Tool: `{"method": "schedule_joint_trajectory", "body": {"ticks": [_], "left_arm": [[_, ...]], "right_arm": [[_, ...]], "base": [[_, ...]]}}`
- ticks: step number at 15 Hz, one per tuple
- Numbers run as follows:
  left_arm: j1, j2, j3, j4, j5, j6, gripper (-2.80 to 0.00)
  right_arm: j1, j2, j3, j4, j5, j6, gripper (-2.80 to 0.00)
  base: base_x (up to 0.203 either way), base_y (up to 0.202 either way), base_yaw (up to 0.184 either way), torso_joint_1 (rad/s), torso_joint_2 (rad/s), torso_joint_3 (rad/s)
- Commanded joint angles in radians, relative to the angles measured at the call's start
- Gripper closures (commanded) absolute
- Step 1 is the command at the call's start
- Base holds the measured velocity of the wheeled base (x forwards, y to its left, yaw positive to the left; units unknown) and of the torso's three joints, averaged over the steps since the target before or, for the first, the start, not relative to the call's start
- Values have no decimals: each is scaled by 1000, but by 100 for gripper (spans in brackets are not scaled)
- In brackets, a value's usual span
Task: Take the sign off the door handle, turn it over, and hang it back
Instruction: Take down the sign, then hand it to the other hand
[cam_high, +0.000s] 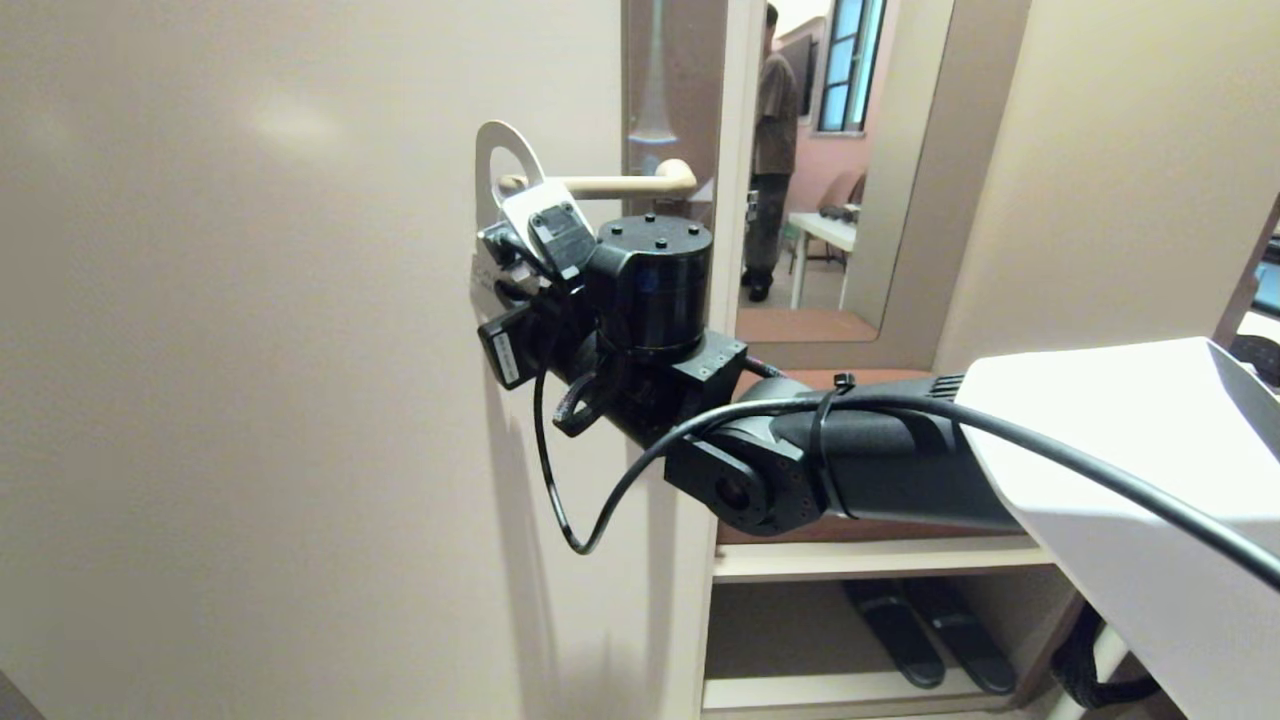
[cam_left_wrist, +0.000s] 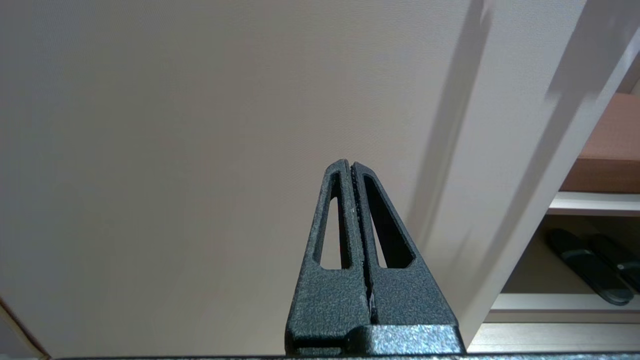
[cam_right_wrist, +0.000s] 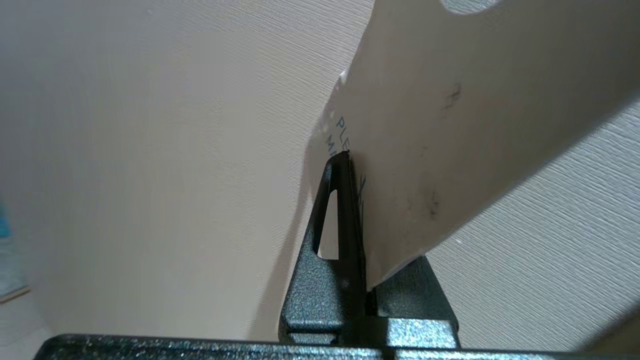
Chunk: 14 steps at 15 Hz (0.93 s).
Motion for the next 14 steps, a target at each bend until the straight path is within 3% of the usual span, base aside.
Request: {"method": "schedule_joint_trajectory", "body": {"ticks": [1, 10, 14], "left_arm": [[0, 1, 0, 0, 1, -1, 0], [0, 1, 0, 0, 1, -1, 0], [0, 1, 0, 0, 1, -1, 0]], "right_arm": [[3, -2, 1, -4, 10, -2, 0], [24, -12, 7, -4, 19, 1, 0], [25, -32, 13, -4, 76, 1, 0]], "base": [[0, 0, 0, 0, 0, 0], [0, 0, 0, 0, 0, 0], [0, 0, 0, 0, 0, 0]]}}
